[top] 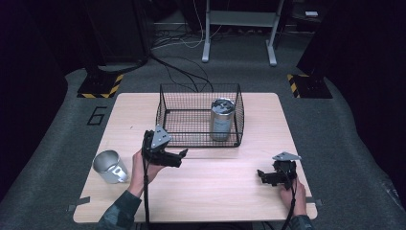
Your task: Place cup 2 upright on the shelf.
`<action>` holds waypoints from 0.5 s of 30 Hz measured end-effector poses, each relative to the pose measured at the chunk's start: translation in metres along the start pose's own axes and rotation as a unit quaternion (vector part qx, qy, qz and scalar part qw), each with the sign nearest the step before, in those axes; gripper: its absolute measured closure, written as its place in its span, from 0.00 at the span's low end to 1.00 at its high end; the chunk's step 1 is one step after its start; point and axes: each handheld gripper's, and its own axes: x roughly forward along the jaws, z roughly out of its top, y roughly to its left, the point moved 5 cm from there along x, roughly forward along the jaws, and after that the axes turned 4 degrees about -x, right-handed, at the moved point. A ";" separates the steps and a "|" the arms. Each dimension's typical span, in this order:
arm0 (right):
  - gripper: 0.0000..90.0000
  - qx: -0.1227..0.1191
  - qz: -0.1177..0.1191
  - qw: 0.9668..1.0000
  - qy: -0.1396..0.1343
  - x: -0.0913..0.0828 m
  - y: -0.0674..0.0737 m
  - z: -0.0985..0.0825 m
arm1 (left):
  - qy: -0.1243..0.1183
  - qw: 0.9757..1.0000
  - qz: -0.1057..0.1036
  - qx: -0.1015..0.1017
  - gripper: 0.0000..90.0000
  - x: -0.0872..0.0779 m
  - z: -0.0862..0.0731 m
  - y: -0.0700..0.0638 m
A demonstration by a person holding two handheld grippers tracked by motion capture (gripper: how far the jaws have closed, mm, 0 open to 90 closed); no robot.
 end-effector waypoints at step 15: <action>0.00 0.000 0.000 1.000 0.000 0.000 0.000 0.000 | -0.010 0.999 0.037 -0.026 0.00 -0.039 -0.029 0.021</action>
